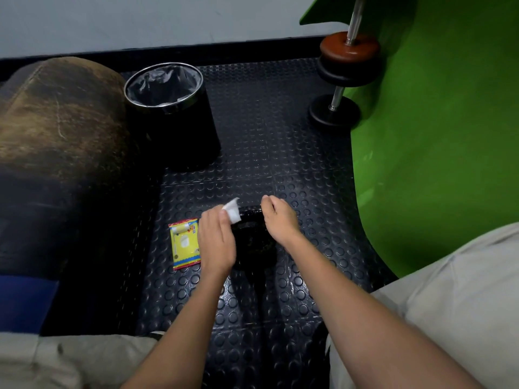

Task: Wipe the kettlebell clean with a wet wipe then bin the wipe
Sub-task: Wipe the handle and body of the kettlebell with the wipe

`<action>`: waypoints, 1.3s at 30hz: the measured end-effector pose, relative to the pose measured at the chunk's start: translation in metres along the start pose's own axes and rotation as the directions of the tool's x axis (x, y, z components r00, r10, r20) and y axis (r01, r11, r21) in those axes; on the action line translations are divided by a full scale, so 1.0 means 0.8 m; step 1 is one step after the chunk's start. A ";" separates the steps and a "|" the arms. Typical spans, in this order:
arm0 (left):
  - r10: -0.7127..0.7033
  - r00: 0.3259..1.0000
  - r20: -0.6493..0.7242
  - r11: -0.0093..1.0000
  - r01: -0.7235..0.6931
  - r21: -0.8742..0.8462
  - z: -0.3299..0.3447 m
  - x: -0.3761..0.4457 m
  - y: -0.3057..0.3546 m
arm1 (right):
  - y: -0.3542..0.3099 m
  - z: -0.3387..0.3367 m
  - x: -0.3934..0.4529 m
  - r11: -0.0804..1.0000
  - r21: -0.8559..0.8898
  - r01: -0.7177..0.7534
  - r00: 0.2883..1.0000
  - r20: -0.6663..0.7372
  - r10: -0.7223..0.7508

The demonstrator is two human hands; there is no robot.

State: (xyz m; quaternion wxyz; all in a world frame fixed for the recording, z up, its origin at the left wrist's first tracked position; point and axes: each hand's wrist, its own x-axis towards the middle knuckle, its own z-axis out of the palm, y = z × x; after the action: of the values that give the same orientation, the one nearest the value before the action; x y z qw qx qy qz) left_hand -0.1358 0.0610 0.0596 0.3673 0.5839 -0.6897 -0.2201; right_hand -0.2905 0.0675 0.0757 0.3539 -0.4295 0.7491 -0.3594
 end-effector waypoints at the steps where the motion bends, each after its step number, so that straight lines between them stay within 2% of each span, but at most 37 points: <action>1: -0.111 0.994 -0.004 0.989 0.110 -0.097 0.001 -0.001 0.000 | 0.000 0.000 0.000 1.000 -0.002 0.001 1.000 0.004 -0.001; 4: -0.419 0.904 0.087 0.855 0.425 -0.295 -0.001 0.004 0.012 | -0.001 0.000 0.000 1.000 -0.002 0.000 1.000 0.010 0.000; 5: -0.506 0.851 0.137 0.778 0.520 -0.354 -0.003 0.009 0.014 | -0.001 0.000 0.000 1.000 -0.002 0.001 1.000 0.010 -0.001; 7: -0.658 0.701 0.275 0.544 0.694 -0.471 -0.006 0.020 0.010 | -0.002 0.000 0.001 1.000 0.007 -0.001 1.000 0.010 0.001; 9: -0.701 0.575 0.422 0.368 0.799 -0.476 -0.013 0.027 0.003 | -0.002 0.000 0.001 1.000 0.015 -0.008 1.000 0.010 0.008; 11: -0.676 0.543 0.498 0.324 0.826 -0.461 -0.020 0.033 0.006 | -0.003 0.000 0.000 1.000 0.014 -0.013 1.000 0.018 0.012; 13: -0.676 0.552 0.488 0.372 0.828 -0.421 -0.025 0.036 0.016 | -0.003 -0.001 0.000 1.000 0.009 -0.014 1.000 0.022 0.014; 14: -0.682 0.586 0.438 0.463 0.809 -0.362 -0.025 0.038 0.018 | -0.002 -0.002 0.000 1.000 0.007 -0.016 1.000 0.023 0.016; 16: -0.633 0.721 0.282 0.712 0.686 -0.153 -0.022 0.038 0.016 | -0.001 -0.002 0.001 1.000 0.008 -0.021 1.000 0.019 0.021; 17: -0.569 0.790 0.227 0.799 0.597 -0.073 -0.020 0.036 0.017 | -0.001 -0.002 0.001 1.000 0.009 -0.021 1.000 0.015 0.021; 20: -0.306 0.944 0.123 0.952 0.303 0.041 -0.016 0.030 0.023 | 0.001 -0.001 0.002 1.000 -0.001 -0.016 1.000 0.007 0.016; 22: -0.113 0.989 0.095 0.984 0.098 0.146 -0.010 0.024 0.022 | 0.000 0.000 0.002 1.000 -0.012 -0.010 1.000 0.000 0.010; 24: 0.024 0.997 0.074 0.972 -0.041 0.233 -0.007 0.015 0.019 | 0.000 0.000 0.002 1.000 -0.016 -0.008 1.000 -0.005 0.008; 26: 0.128 0.990 0.059 0.964 -0.138 0.228 -0.003 0.005 0.015 | 0.000 0.000 0.002 1.000 -0.012 -0.012 1.000 -0.004 0.011; 28: 0.167 0.984 0.058 0.971 -0.174 0.167 -0.001 -0.002 0.009 | 0.000 -0.001 0.001 1.000 -0.007 -0.010 1.000 -0.001 0.010; 30: 0.089 0.996 0.021 0.994 -0.090 0.060 0.000 -0.004 0.000 | 0.000 -0.001 0.001 1.000 -0.009 -0.005 1.000 0.002 0.005; 32: -0.051 0.998 -0.041 0.998 0.049 -0.048 0.002 -0.005 -0.002 | 0.000 -0.001 0.002 1.000 -0.012 -0.003 1.000 0.001 0.003; 34: -0.217 0.976 -0.035 0.966 0.210 -0.151 0.001 -0.006 0.007 | -0.001 -0.001 0.001 1.000 -0.013 -0.003 1.000 0.003 0.003; 35: -0.334 0.942 -0.003 0.920 0.326 -0.217 0.002 -0.004 0.008 | -0.001 -0.001 0.001 1.000 -0.011 -0.003 1.000 0.005 0.003; 36: -0.468 0.882 0.050 0.837 0.461 -0.295 0.002 0.001 0.006 | -0.002 -0.001 0.001 1.000 -0.009 -0.002 1.000 0.005 0.002; 38: -0.696 0.687 0.208 0.553 0.698 -0.455 0.000 0.015 0.003 | -0.001 0.000 0.002 1.000 -0.006 -0.001 1.000 0.002 0.001; 39: -0.747 0.593 0.301 0.413 0.768 -0.489 -0.003 0.021 0.001 | -0.001 0.000 0.002 1.000 -0.005 -0.001 1.000 0.000 0.001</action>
State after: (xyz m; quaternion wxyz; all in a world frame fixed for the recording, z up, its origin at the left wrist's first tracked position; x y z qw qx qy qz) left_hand -0.1354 0.0453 0.0655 0.3726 0.6874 -0.2568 -0.5682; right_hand -0.2904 0.0659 0.0759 0.3528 -0.4301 0.7502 -0.3575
